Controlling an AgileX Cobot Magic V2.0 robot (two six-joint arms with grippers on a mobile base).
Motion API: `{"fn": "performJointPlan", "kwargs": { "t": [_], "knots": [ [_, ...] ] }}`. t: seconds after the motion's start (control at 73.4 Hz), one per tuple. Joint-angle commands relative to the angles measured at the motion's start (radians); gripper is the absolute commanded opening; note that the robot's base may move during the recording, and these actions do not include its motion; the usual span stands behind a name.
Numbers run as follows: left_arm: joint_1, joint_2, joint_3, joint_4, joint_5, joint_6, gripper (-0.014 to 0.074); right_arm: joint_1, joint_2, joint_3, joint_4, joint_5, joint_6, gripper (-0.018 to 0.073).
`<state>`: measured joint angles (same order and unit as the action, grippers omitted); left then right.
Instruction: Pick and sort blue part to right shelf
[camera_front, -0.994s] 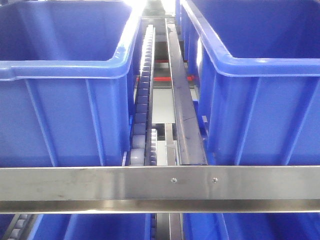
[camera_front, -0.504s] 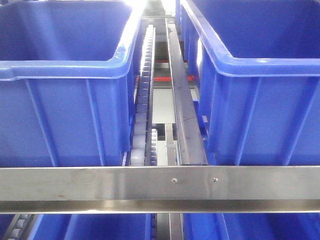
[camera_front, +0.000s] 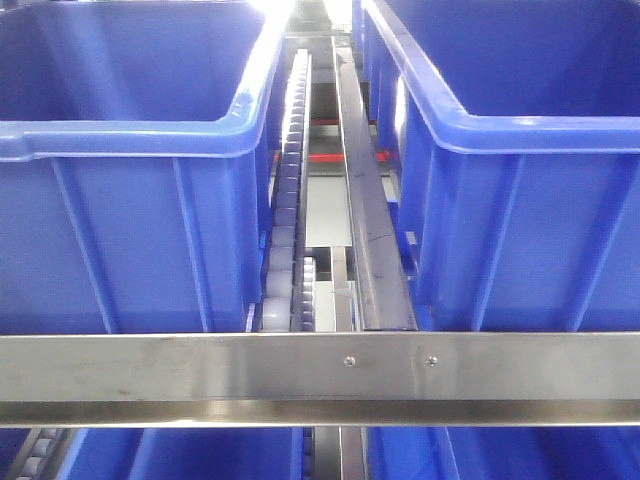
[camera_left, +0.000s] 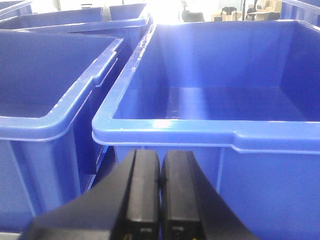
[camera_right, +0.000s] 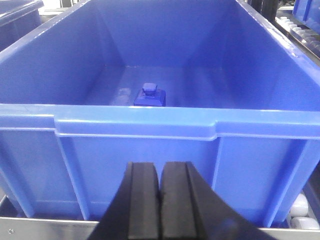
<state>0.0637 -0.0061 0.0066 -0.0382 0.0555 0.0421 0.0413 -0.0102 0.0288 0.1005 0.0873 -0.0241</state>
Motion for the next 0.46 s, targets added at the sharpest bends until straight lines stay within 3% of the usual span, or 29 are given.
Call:
{"fn": "performJointPlan", "kwargs": {
  "t": [0.0, 0.45],
  "knots": [
    [0.003, -0.006, 0.025, -0.009, -0.089, -0.004, 0.0133, -0.005, -0.022, -0.020, 0.004, -0.094, 0.002, 0.0069],
    [0.003, -0.006, 0.025, -0.009, -0.089, -0.004, 0.0133, -0.005, -0.022, -0.020, 0.004, -0.094, 0.002, 0.0069]
  ]
}}
